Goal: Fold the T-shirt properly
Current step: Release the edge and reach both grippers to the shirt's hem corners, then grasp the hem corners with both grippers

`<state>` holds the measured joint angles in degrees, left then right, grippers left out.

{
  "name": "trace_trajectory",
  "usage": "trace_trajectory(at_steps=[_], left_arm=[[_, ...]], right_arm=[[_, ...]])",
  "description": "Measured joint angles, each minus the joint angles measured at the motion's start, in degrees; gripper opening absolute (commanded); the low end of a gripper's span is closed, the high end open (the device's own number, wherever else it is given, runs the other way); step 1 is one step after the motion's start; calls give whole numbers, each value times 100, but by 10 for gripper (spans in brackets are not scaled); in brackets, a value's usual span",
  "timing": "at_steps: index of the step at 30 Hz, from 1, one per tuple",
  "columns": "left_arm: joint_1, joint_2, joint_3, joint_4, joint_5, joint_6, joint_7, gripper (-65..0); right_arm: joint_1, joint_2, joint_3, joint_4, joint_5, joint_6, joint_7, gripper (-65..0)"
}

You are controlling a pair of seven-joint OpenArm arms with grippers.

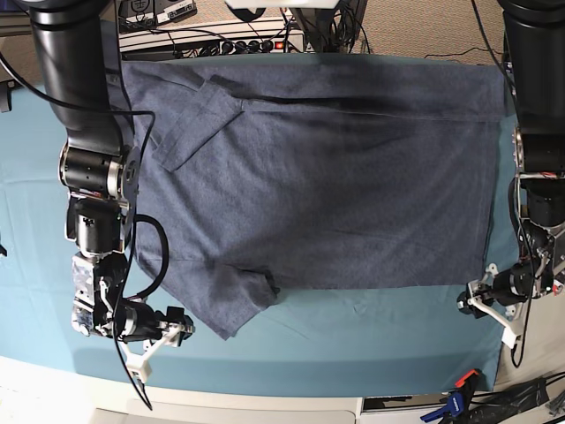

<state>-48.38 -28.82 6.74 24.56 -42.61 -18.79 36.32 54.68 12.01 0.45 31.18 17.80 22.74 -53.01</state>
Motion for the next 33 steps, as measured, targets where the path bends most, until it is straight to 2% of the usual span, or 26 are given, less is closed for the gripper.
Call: trace_trajectory(at_steps=[6, 8, 15, 19, 21, 24, 33], left_arm=[[28, 35, 0, -9, 627, 291, -181, -367], [103, 2, -2, -9, 645, 389, -247, -367], [496, -9, -2, -9, 616, 398, -343, -367], [603, -7, -385, -4, 608, 396, -374, -367], [667, -7, -673, -4, 597, 262, -385, -367], [699, -7, -975, -4, 503, 243, -251, -367], [721, 55, -1029, -7, 208, -125, -103, -367]], right_arm=[[7, 7, 0, 0, 2, 2, 9, -319], [9, 2, 0, -2, 2, 4, 11, -319], [9, 4, 0, 0, 4, 4, 11, -319], [9, 4, 0, -2, 2, 4, 11, -319], [9, 7, 0, 0, 0, 52, 11, -319], [9, -11, 0, 0, 4, 136, 13, -319], [9, -13, -9, 0, 2, 136, 79, -319]])
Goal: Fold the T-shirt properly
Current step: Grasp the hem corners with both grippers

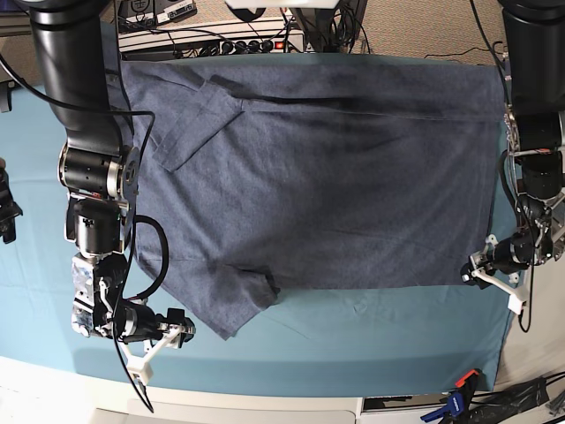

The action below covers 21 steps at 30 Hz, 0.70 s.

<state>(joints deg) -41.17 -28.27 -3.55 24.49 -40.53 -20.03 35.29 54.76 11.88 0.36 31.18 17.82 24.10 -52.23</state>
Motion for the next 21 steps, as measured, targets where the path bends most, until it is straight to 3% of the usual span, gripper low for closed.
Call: trace_trajectory(at_steps=[8, 10, 13, 21], left_arm=[[4, 63, 0, -2, -107, -92, 22, -426], [4, 39, 0, -2, -105, -199, 20, -488], [4, 15, 0, -2, -103, -208, 7, -650], [7, 13, 0, -2, -87, -208, -92, -650]], right_arm=[[0, 0, 0, 0, 0, 0, 0, -319], [0, 0, 0, 0, 0, 0, 0, -319], [0, 2, 0, 0, -2, 0, 7, -319], [-83, 0, 0, 0, -457, 0, 354, -319]])
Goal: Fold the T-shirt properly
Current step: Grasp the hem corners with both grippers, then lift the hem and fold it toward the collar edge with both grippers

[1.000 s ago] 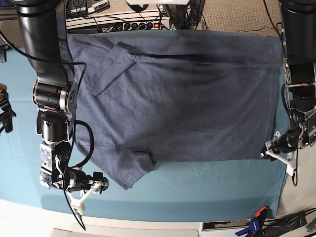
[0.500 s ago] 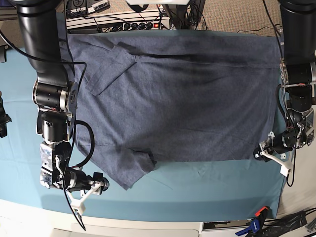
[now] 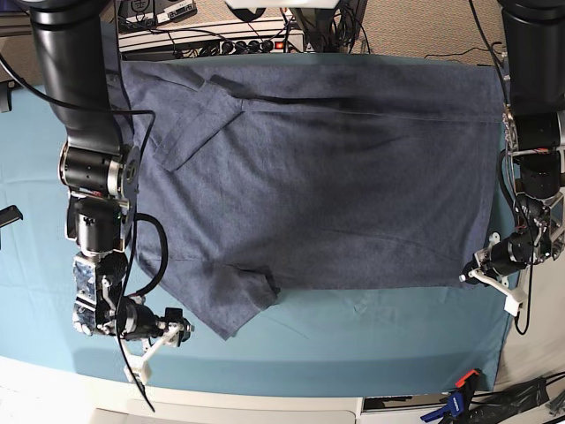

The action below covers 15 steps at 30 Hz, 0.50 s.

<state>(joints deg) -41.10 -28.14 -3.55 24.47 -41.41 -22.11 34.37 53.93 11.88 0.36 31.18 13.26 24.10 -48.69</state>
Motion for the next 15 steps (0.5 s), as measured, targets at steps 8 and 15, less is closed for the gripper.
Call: trace_trajectory(at_steps=[8, 15], left_arm=[[7, -17, 0, 0, 13, -90, -17, -650], [11, -28, 0, 0, -2, -199, -24, -650]], right_arm=[[-444, 260, -2, -2, -251, -267, 177, -318], [-728, 605, 0, 0, -267, -286, 380, -274]])
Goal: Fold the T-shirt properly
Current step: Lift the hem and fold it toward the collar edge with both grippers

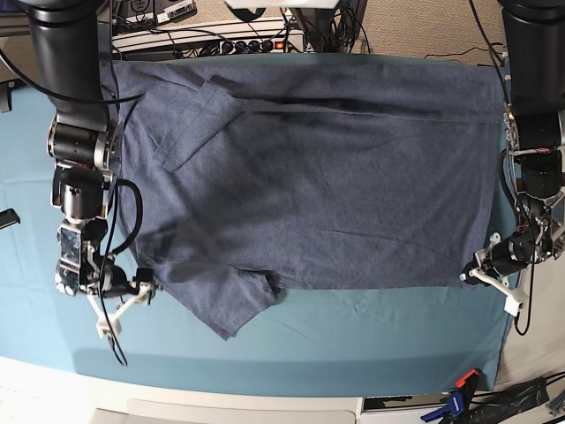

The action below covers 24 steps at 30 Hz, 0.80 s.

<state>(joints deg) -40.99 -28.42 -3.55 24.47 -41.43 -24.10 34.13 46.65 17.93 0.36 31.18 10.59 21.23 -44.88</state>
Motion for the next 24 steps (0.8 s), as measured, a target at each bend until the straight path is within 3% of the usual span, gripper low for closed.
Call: trace_trajectory(at_steps=[16, 24], left_arm=[[0, 0, 0, 0, 2, 0, 2, -650], [0, 0, 0, 0, 2, -92, 2, -650]], right_arm=[[-363, -2, 0, 0, 295, 125, 221, -274], [-343, -400, 0, 28, 297, 201, 212, -274]])
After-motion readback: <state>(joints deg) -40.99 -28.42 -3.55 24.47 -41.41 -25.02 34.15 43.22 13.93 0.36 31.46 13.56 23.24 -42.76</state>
